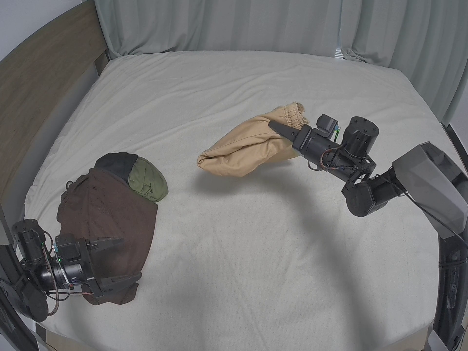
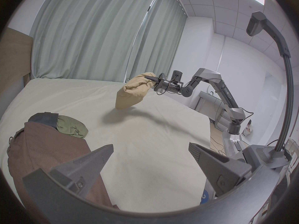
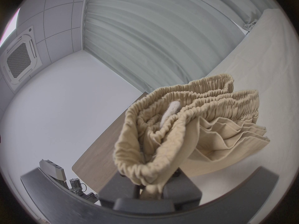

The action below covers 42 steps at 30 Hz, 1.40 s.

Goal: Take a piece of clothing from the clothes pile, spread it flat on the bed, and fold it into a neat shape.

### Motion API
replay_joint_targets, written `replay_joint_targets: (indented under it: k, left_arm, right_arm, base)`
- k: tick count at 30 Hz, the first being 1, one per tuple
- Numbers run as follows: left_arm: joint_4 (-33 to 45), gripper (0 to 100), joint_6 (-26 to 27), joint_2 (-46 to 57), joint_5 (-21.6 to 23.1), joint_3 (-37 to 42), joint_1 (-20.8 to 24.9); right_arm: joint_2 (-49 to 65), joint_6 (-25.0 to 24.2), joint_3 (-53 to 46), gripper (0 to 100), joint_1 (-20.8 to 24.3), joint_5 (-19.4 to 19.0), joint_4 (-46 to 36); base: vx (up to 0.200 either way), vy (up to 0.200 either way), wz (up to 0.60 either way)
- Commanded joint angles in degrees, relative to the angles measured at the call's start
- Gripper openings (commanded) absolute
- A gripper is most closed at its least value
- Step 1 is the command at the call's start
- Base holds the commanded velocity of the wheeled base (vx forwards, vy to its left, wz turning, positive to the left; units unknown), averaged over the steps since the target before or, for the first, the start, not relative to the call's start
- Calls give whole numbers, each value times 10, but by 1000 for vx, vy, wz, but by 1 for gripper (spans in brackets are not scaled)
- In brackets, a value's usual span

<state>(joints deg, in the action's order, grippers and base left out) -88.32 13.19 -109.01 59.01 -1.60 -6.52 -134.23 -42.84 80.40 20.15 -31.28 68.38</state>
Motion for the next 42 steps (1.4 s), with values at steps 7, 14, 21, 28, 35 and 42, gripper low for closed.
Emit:
replay_joint_targets:
  k: [7, 14, 21, 28, 35, 42]
  left_arm:
    - [0, 100, 0, -1, 1, 4, 1]
    - [0, 100, 1, -1, 1, 5, 3]
    - [0, 100, 1, -5, 1, 7, 4]
    - [1, 100, 1, -4, 2, 9, 4]
    - [1, 100, 0, 0, 5, 9, 5]
    - [0, 100, 0, 1, 5, 11, 13]
  right_arm:
    - [-49, -2, 63, 0, -11, 0, -18]
    - [-51, -3, 129, 0, -20, 0, -62]
    - [-84, -3, 165, 0, -26, 1, -70]
    - [-139, -2, 134, 0, -33, 2, -61]
    - [-123, -1, -22, 0, -28, 4, 21]
    - [-128, 0, -148, 0, -29, 5, 132]
  base:
    - [0, 0, 0]
    - [0, 0, 0]
    - [0, 0, 0]
    - [0, 0, 0]
    - [0, 0, 0]
    - [0, 0, 0]
